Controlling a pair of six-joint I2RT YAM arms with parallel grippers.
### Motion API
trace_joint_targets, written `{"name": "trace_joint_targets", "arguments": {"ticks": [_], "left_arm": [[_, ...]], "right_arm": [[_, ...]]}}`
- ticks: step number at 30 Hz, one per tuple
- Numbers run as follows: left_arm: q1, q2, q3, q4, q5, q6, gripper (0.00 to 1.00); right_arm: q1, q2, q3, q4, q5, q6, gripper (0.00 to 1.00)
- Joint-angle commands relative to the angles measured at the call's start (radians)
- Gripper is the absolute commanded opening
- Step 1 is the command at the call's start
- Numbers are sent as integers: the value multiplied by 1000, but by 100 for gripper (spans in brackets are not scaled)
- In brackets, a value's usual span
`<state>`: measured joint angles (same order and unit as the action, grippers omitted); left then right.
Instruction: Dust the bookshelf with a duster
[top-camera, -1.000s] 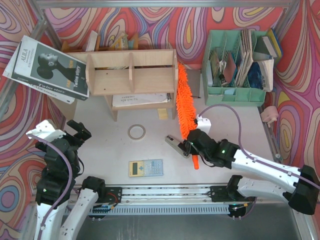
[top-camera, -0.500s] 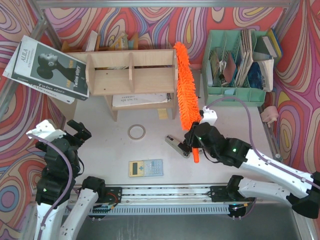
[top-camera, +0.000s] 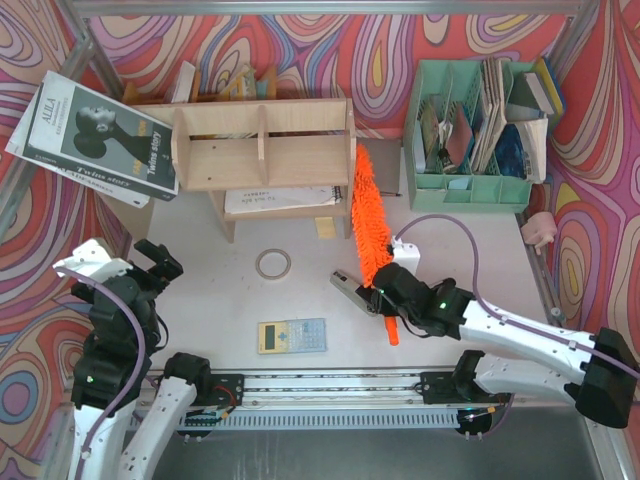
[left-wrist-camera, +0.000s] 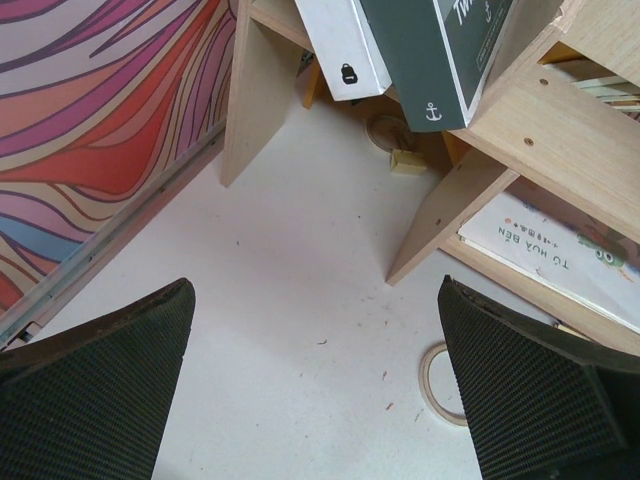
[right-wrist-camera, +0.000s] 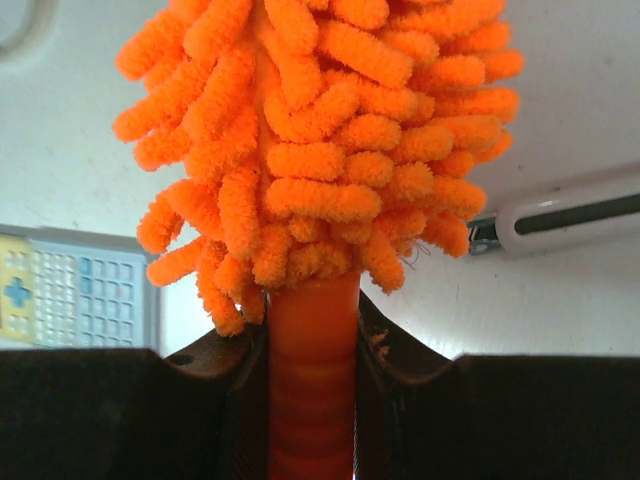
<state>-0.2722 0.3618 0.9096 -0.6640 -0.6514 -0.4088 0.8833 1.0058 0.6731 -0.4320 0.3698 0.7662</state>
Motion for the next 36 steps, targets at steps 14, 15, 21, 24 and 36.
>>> {"name": "trace_joint_targets", "arguments": {"ticks": [14,15,21,24,36], "left_arm": [[5,1,-12,-1,-3,-4,98],[5,-1,-11,0,-4,-4,99],[6,-2,-13,2,-1,-4,99],[5,2,-11,1,1,-4,98],[5,0,-12,0,-1,-5,99]], "right_arm": [[2,-87,167,-18,61,-60,0],[2,-89,163,-22,61,-59,0],[2,-53,55,-15,17,-5,0],[2,-25,2,9,-15,18,0],[2,109,-56,51,-83,22,0]]}}
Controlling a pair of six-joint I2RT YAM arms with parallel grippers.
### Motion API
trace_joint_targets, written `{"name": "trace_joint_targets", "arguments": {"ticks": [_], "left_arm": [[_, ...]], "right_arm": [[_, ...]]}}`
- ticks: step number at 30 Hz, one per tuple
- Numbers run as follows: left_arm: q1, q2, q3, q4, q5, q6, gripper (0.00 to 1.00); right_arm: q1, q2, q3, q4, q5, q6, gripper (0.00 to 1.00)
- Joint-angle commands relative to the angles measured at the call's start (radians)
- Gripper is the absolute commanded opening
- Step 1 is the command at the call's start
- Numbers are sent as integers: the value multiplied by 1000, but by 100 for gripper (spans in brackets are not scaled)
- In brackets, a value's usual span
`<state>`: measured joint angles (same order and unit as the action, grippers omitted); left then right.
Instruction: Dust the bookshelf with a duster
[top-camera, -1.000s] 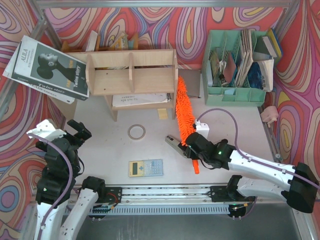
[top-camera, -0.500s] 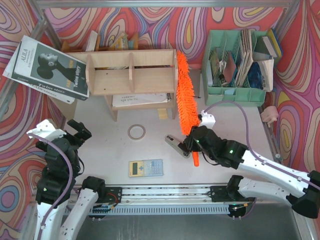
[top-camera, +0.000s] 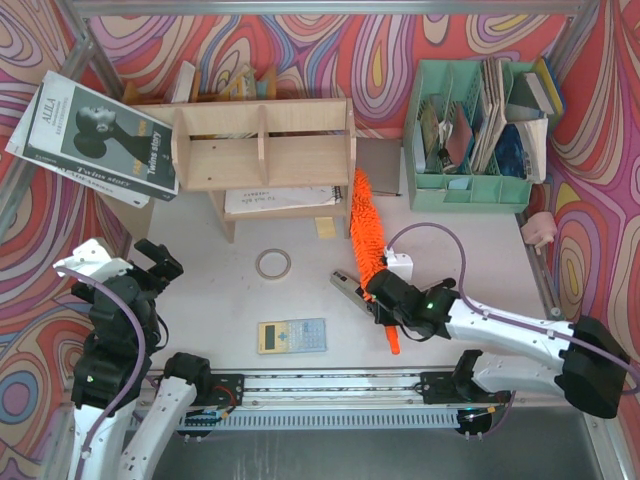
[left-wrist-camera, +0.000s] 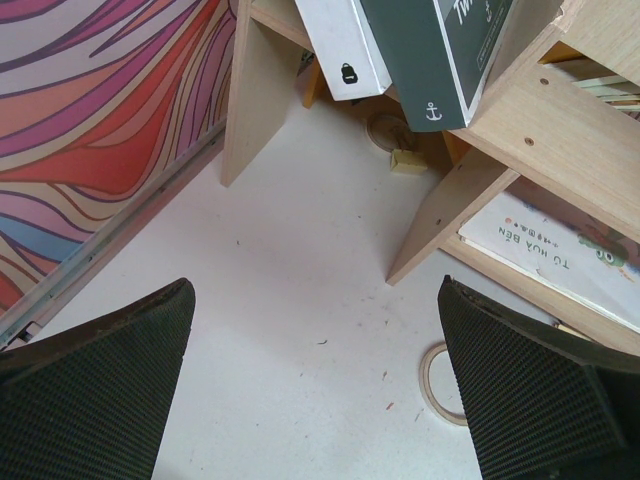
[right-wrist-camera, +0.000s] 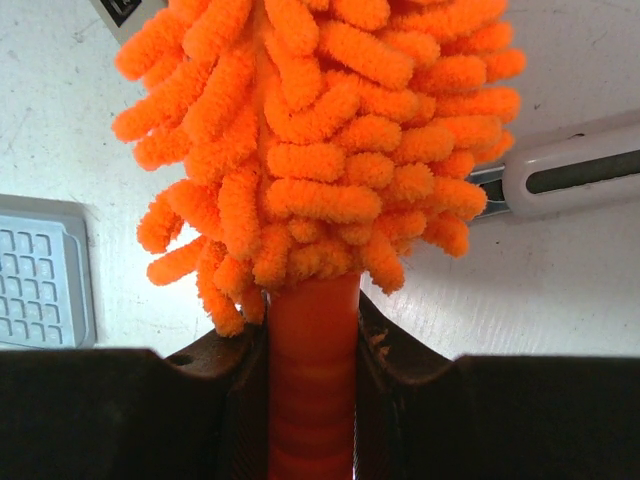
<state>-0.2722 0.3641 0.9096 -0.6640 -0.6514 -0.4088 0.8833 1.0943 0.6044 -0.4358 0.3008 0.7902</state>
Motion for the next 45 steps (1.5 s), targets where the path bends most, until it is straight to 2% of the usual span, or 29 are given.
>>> {"name": "trace_joint_targets", "arguments": {"ticks": [1,6,10,22,29,38,45], "left_arm": [[5,-2,-12,0,-2,-5,99],[5,2,-12,0,0,-4,99],[6,0,-11,-1,0,-4,99],[5,2,-11,1,1,-4,99],[6,3,-14,2,-3,-4,98],[6,5,-11,1,-3,-4,99],[5,-1,-13,0,-3,-5,98]], "right_arm": [[3,17,20,52,-9,-4,0],[3,-67,82,21,37,-23,0],[2,-121,95,18,16,-23,0],[5,-47,-39,73,-85,31,0],[5,0,1,79,-54,-3,0],[4,-134,129,25,29,-69,0],[4,-76,47,75,-41,-28,0]]}}
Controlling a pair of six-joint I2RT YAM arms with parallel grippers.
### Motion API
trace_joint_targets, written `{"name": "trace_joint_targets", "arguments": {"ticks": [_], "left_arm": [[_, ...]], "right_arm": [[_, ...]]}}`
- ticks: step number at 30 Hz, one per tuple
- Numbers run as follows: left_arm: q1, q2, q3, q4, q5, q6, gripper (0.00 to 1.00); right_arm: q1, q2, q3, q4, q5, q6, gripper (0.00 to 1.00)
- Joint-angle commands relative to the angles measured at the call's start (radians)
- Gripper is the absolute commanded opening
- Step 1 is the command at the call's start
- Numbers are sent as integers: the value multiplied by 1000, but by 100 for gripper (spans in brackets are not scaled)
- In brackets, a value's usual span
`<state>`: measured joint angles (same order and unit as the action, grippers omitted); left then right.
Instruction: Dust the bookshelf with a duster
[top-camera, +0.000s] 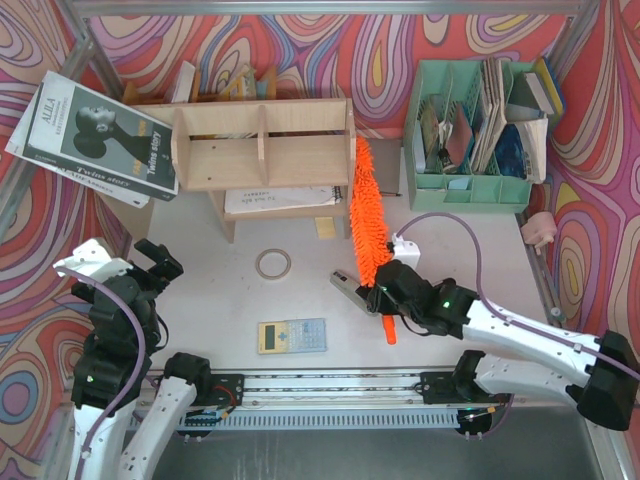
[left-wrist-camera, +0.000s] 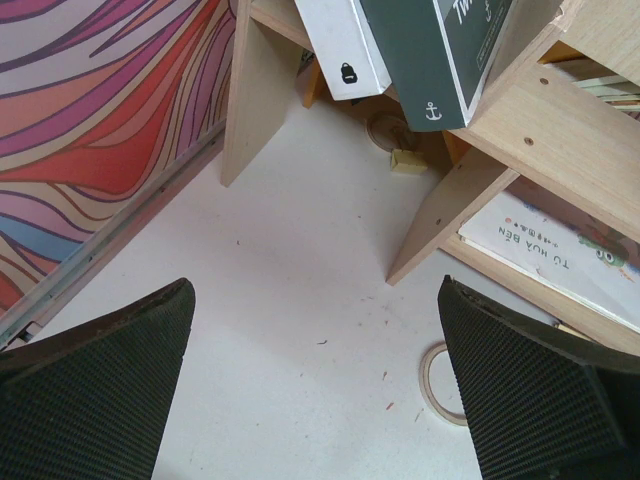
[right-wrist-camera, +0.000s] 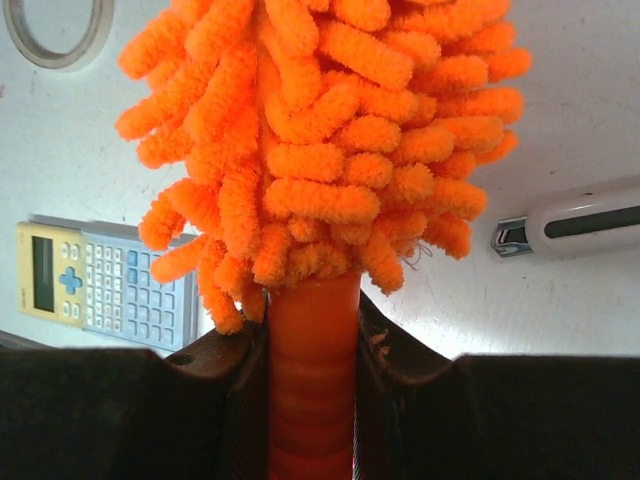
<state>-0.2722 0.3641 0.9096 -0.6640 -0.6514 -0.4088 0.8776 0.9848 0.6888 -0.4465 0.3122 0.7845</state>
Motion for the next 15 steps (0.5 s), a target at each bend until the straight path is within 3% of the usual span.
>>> {"name": "trace_joint_targets", "arguments": {"ticks": [1,8,15], "left_arm": [[6,-1,-12,0,-3,-5,98],[5,7,-11,1,1,-4,99],[5,-1,-13,0,-3,-5,99]], "right_arm": [[10,43,-54,101,-71,-11,0],[10,88,-105,131,-106,15,0],[10,30,-16,67,-42,-31,0]]}}
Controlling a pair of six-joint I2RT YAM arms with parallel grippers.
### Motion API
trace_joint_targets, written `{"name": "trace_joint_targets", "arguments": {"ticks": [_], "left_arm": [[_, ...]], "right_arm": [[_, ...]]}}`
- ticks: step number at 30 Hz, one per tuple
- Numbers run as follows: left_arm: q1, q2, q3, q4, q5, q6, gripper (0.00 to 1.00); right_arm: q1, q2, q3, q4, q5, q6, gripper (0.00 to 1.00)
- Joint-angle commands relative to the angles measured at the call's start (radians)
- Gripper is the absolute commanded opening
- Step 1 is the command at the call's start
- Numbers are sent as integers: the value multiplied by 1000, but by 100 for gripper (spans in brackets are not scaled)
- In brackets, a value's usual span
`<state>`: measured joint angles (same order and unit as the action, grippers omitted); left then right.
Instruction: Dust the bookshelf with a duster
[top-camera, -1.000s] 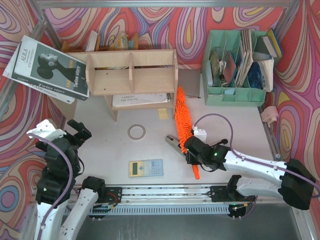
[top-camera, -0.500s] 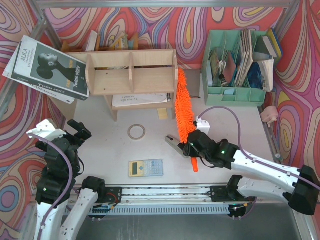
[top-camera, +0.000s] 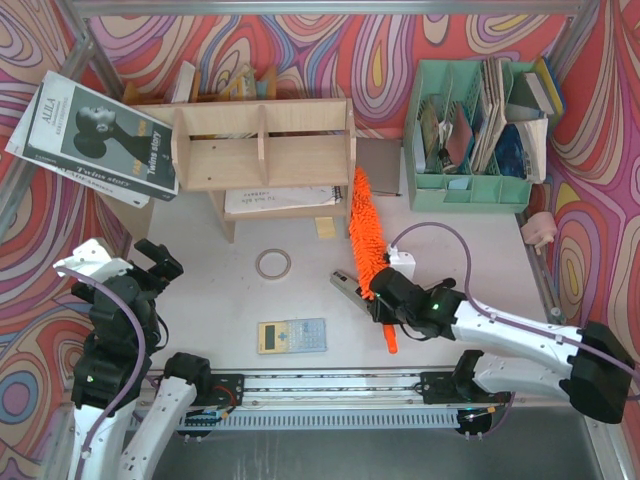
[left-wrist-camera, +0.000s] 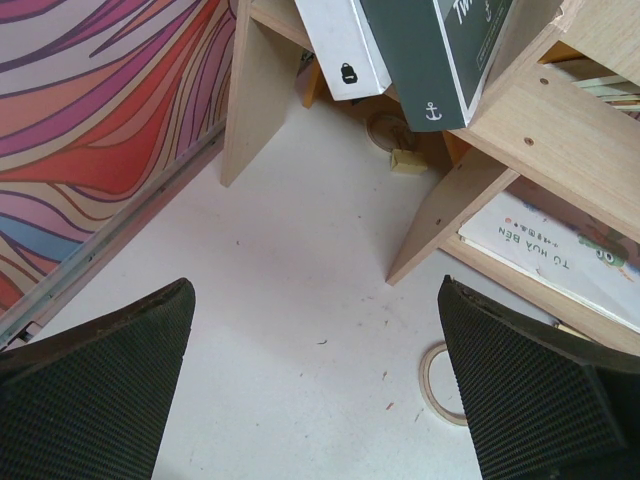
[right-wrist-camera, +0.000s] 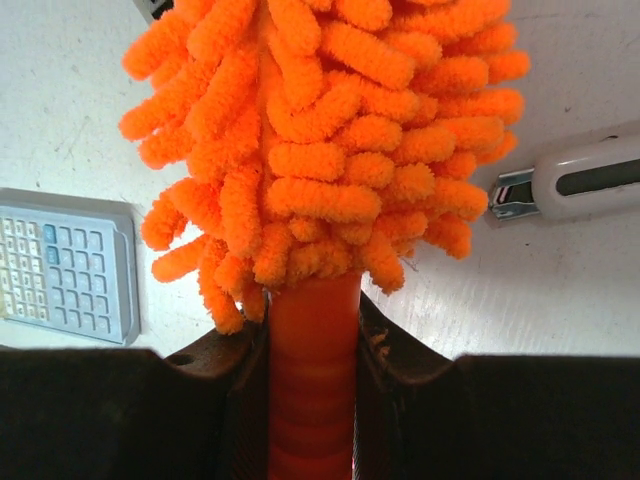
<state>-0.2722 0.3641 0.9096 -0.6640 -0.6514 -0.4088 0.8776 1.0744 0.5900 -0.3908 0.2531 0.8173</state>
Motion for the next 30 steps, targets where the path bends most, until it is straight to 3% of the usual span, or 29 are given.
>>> {"name": "trace_joint_targets", "arguments": {"ticks": [1,7,19,30], "left_arm": [[5,-1,-13,0,-3,-5,98],[6,1,-11,0,-1,-5,99],[5,-2,-12,0,2,-4,98],[5,-4,-12,0,-1,-5,99]], "right_arm": [[9,-81,98,2,27,-70,0],[9,-131,124,-18,25,-68,0],[10,-41,-57,82,-45,0,0],[10,-119,84,0,36,-69,0]]}}
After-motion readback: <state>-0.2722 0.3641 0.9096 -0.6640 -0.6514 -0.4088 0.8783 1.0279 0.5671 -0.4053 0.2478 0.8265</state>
